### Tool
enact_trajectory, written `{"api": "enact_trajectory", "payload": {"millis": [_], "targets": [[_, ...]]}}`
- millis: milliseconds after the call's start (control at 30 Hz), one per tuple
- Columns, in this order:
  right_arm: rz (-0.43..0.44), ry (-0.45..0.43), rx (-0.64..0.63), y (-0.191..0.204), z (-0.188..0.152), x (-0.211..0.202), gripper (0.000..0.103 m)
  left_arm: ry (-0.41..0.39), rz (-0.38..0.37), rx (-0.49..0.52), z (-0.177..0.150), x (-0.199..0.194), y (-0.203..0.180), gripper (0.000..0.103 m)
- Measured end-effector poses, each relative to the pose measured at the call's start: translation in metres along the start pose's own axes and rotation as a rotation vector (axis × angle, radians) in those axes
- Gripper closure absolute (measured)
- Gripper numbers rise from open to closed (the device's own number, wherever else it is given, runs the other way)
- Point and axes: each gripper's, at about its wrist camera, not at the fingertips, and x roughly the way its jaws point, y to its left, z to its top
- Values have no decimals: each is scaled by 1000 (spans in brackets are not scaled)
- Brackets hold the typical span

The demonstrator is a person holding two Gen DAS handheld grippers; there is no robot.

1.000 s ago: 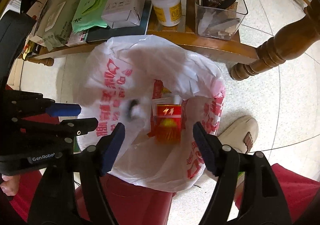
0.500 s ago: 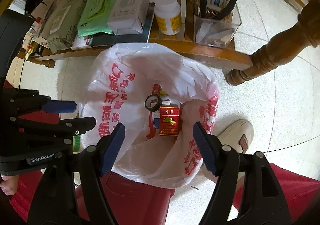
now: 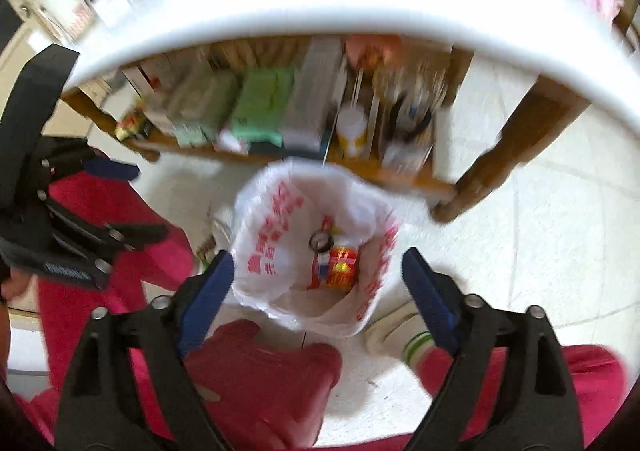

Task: Collect trash
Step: 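Raise both tools back over the table toward the black box and tissue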

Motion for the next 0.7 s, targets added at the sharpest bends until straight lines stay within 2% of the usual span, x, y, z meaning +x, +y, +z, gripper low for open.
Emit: {"api": "enact_trajectory", "payload": {"millis": [67,133,267,333,467,700], "targets": [[11,-53,0,-6,13,-35,15,-65,43,66,8,-43,3,17],[31,-116,8,-14,31,-75,12,-150,72,174,18,-97,3,11],[65,-220,6,-26,62,-142,8,-249,105,361,37,-172,2,8],[90,-253,-2,-29,76,-167,7,-275,112,409,46,-195,1,8],[131,-272,-21,-34,98,-199,7,-275,38,505,67,-230,-3,8],[220,-263,-31,-32,130,-223,7,-286,16,670,83,-244,-13,8]]}}
